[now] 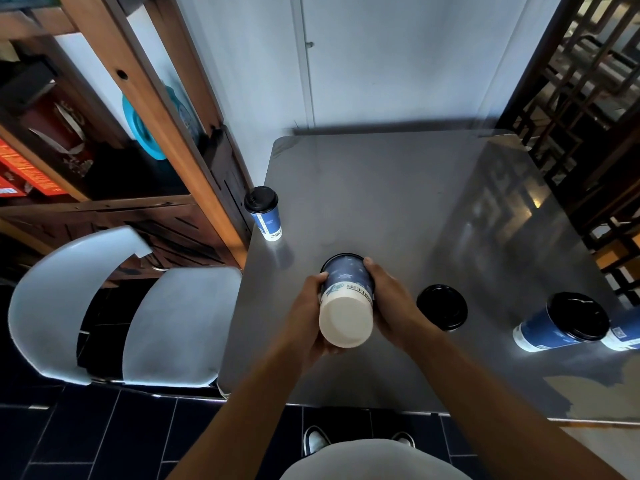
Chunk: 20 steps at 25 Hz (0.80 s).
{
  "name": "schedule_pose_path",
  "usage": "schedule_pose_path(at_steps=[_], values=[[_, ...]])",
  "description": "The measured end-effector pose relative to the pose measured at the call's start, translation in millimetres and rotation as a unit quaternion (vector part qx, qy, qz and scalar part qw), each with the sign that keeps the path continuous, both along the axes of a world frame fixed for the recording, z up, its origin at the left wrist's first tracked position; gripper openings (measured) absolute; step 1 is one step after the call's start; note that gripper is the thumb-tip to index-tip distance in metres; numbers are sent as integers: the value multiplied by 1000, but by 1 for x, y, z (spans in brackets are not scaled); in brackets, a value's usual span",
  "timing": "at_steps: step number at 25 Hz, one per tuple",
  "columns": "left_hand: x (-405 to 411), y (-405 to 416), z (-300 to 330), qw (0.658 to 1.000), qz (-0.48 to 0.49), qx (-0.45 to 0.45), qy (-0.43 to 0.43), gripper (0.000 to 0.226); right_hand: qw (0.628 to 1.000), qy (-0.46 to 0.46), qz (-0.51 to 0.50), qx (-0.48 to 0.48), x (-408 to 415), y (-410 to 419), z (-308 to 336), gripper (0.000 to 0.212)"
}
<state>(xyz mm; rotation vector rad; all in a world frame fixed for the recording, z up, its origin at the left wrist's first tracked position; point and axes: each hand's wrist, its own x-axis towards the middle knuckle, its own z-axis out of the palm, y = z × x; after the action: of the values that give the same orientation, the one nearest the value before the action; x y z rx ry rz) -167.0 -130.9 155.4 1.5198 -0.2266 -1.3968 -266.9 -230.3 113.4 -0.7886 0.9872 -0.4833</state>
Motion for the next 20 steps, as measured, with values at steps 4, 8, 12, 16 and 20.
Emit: schedule_pose_path(at_steps=[4, 8, 12, 16, 20], values=[[-1, 1, 4, 999, -3, 2, -32, 62, 1000, 0, 18, -18, 0, 1, 12, 50], [3, 4, 7, 993, -46, 15, -112, 69, 996, 32, 62, -47, -2, -1, 20, 49], [1, 0, 10, 997, -40, 6, -67, 68, 994, 47, 72, -66, 0, -6, 22, 48], [-5, -3, 12, 999, 37, 0, -14, 47, 1000, -6, 21, 20, -1, -5, 23, 48], [-8, -3, 9, 998, 63, 8, 13, 46, 999, -23, 26, 20, -1, -6, 21, 49]])
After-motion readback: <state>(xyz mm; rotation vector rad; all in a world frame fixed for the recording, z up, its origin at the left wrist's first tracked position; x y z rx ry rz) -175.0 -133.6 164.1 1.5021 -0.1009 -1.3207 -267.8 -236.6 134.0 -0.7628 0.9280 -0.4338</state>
